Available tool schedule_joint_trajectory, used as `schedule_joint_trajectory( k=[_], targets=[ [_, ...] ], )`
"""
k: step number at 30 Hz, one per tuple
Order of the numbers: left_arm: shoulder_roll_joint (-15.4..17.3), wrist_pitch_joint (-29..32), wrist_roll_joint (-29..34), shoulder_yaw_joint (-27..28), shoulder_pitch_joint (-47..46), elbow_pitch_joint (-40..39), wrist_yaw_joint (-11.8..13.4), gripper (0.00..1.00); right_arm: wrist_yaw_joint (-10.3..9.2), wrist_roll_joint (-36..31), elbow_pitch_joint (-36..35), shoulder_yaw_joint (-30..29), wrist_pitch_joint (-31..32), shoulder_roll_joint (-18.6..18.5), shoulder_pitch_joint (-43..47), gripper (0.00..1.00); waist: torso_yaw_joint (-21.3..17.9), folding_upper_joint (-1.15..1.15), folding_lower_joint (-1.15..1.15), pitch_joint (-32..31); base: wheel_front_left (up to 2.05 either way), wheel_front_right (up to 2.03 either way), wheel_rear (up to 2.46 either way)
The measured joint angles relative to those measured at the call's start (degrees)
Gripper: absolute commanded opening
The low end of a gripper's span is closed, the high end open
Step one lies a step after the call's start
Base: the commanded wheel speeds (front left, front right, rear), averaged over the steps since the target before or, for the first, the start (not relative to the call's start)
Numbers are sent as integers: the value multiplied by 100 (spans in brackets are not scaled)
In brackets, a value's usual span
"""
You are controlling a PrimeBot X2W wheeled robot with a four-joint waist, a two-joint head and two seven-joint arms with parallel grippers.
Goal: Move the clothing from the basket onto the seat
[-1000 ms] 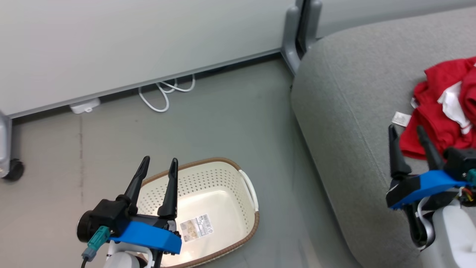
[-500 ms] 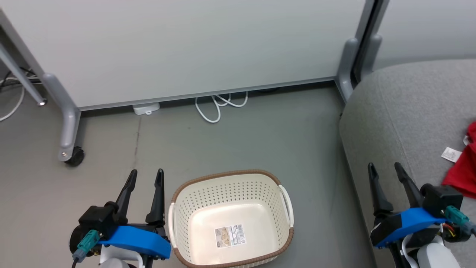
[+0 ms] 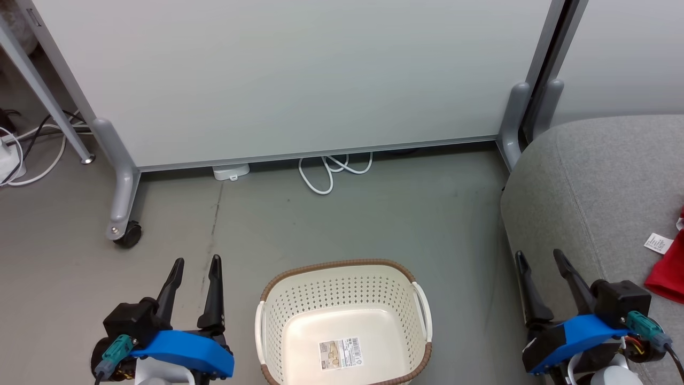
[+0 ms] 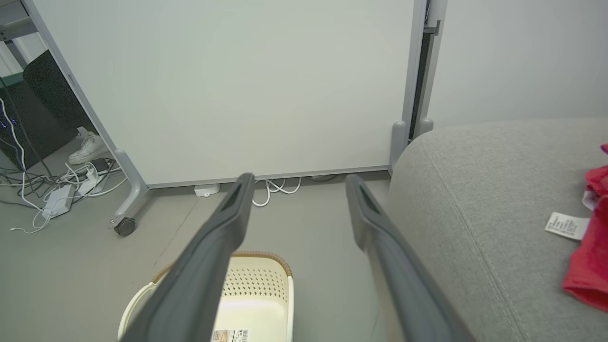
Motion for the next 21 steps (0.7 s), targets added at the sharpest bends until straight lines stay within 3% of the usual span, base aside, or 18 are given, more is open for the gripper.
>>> schedule_joint_trajectory(
  k=[21],
  targets=[
    [-13, 0, -15, -22, 2, 22, 0, 100, 0, 66, -120, 37, 75, 21, 55, 100, 8, 0, 1, 41, 0, 0, 0]
  ],
)
